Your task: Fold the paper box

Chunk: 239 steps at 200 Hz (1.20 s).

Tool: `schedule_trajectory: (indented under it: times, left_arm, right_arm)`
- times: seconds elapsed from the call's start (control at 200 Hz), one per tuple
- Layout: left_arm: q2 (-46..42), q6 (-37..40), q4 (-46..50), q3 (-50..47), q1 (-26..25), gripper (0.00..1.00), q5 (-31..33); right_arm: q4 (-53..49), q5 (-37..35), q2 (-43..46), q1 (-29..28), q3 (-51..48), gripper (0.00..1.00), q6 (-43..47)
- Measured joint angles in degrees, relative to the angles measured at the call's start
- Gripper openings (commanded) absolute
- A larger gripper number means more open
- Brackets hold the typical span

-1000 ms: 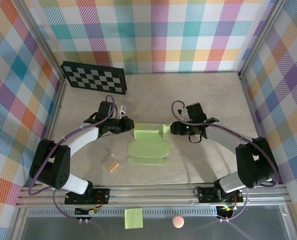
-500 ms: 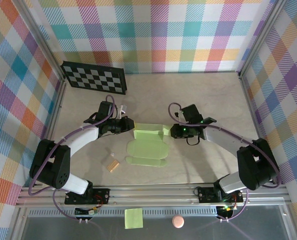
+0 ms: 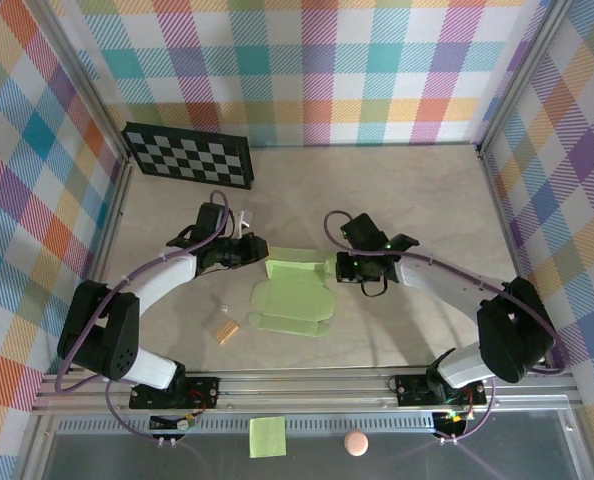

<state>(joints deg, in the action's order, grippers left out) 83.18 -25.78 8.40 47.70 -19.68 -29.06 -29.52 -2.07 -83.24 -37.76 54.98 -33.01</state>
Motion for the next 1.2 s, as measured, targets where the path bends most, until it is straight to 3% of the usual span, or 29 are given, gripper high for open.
schedule_trajectory:
  times: [0.115, 0.255, 0.51, 0.815, 1.195]
  left_arm:
    - [-1.3, 0.0, 1.7, -0.6, -0.2, 0.23, 0.0]
    - [-3.1, 0.2, 5.1, -1.9, -0.8, 0.38, -1.5]
    - [-7.1, 1.1, 10.1, -5.2, -2.4, 0.54, -6.6]
    - [-7.6, -0.4, 9.2, -6.1, -3.0, 0.58, -9.9]
    - [-4.3, -2.1, 4.9, -3.9, -3.0, 0.63, -8.2]
  right_arm:
    - [-0.1, -0.9, -3.9, 0.1, 3.8, 0.14, 0.3]
    - [-0.2, -1.0, -10.0, 0.3, 10.2, 0.14, 2.8]
    - [0.0, 2.6, -19.9, 0.5, 20.8, 0.14, 13.6]
    - [0.5, 9.5, -24.4, 0.5, 25.8, 0.14, 23.0]
    - [0.3, 11.8, -25.2, 0.5, 25.9, 0.15, 24.3]
